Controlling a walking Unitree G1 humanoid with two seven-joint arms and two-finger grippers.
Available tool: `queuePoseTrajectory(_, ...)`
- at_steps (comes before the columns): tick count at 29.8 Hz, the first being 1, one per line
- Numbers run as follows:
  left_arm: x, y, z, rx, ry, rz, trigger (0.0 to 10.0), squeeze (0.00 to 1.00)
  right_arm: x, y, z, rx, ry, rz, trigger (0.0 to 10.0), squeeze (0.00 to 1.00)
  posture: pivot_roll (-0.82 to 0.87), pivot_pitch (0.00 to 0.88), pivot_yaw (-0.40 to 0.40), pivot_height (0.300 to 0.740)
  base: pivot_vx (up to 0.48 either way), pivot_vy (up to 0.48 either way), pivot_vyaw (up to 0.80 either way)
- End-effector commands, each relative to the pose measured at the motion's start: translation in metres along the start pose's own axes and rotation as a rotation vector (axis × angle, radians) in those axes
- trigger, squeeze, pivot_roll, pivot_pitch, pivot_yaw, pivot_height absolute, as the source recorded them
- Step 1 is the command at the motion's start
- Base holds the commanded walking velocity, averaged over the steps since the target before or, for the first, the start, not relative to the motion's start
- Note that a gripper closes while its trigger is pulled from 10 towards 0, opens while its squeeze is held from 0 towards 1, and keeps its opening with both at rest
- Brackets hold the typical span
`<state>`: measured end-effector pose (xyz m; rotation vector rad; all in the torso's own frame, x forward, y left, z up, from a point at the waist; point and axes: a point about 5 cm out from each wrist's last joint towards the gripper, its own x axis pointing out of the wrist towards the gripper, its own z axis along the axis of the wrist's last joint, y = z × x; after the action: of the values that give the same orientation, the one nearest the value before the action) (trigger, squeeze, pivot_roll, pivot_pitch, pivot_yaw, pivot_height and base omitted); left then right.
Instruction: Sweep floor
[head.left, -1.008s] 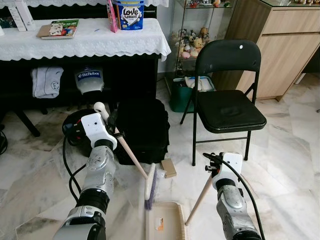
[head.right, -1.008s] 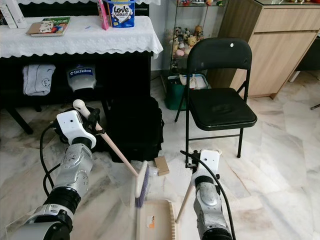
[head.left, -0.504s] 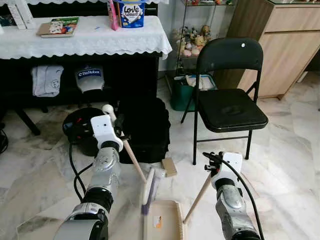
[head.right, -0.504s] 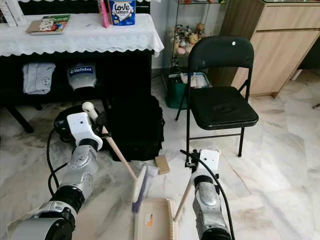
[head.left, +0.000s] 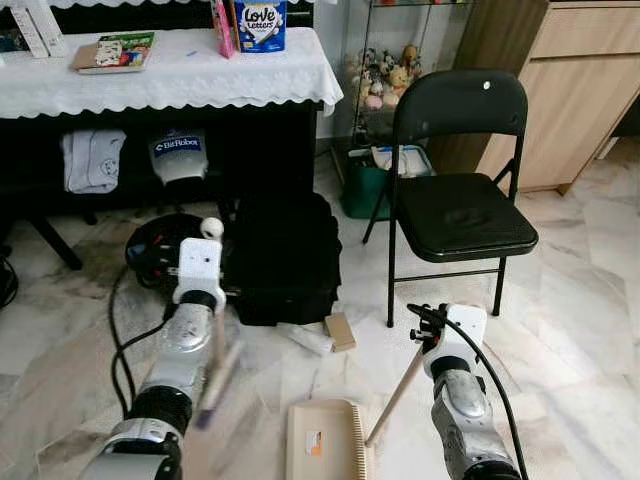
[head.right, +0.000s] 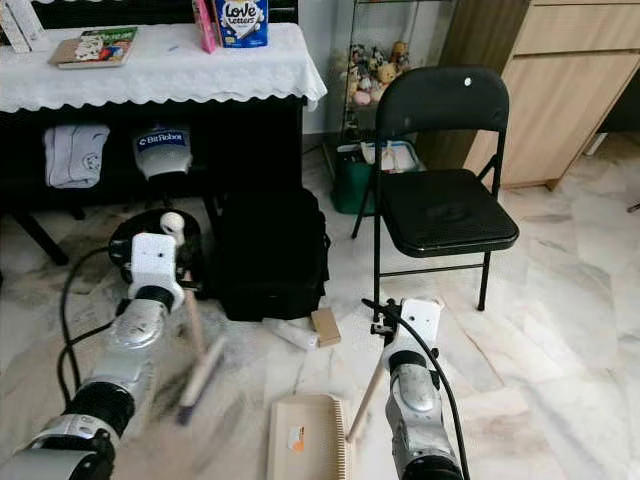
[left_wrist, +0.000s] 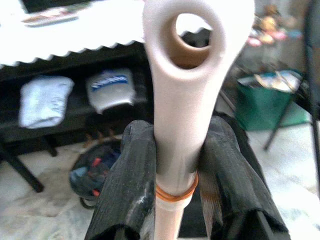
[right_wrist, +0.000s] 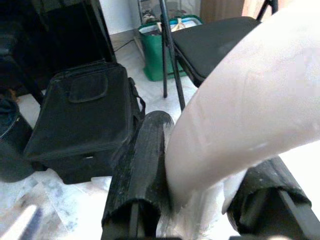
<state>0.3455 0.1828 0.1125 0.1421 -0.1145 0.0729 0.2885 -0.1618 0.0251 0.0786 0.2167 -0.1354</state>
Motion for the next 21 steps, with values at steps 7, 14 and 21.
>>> queuePoseTrajectory(7, 0.007, -0.011, 0.024, -0.222, -0.084, -0.057, 10.0, 0.00, 0.004, 0.002, 0.008, -0.001, -0.034, 0.009, 10.0, 0.00, -0.07, 0.047, -0.006, 0.740, 0.000, 0.000, 0.00)
queuePoseTrajectory(14, 0.010, -0.009, 0.032, -0.373, -0.092, -0.034, 10.0, 0.00, 0.004, 0.000, 0.009, -0.002, -0.035, 0.006, 10.0, 0.00, -0.08, 0.043, -0.007, 0.740, 0.000, 0.000, 0.00)
queuePoseTrajectory(21, 0.009, -0.012, 0.036, -0.446, -0.098, -0.050, 10.0, 0.00, 0.004, 0.000, 0.009, 0.000, -0.035, 0.007, 10.0, 0.00, -0.08, 0.045, -0.007, 0.740, 0.000, 0.000, 0.00)
